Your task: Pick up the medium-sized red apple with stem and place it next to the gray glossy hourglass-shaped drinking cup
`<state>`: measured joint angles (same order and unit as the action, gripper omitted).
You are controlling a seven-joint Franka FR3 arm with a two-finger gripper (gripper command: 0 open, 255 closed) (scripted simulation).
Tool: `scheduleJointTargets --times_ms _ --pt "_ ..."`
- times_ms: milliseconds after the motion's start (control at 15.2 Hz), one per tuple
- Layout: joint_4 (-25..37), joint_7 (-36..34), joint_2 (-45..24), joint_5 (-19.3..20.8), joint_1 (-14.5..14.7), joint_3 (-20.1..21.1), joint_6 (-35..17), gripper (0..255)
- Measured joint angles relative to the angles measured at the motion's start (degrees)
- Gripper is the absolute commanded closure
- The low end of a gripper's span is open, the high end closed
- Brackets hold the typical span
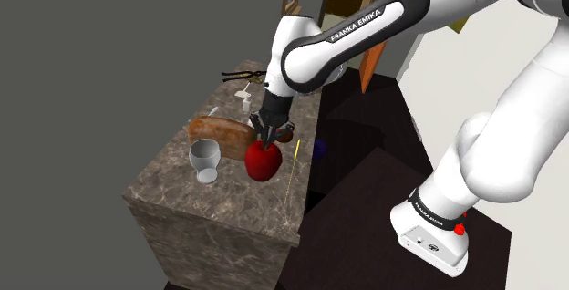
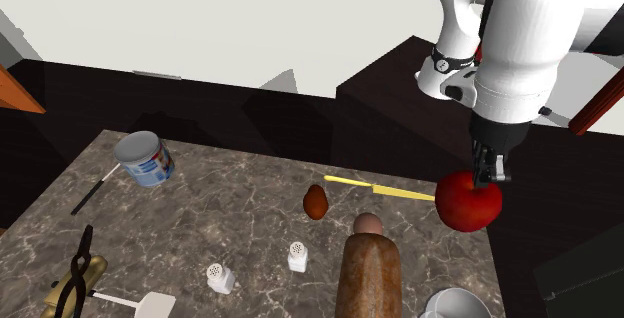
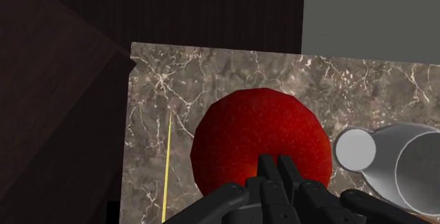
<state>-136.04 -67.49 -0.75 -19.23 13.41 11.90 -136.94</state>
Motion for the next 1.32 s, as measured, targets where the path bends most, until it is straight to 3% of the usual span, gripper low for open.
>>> scheduleJointTargets --times_ms 1320 --pt "-1.6 4.5 -13.5 -2.5 0.4 0.6 -14.8 255"
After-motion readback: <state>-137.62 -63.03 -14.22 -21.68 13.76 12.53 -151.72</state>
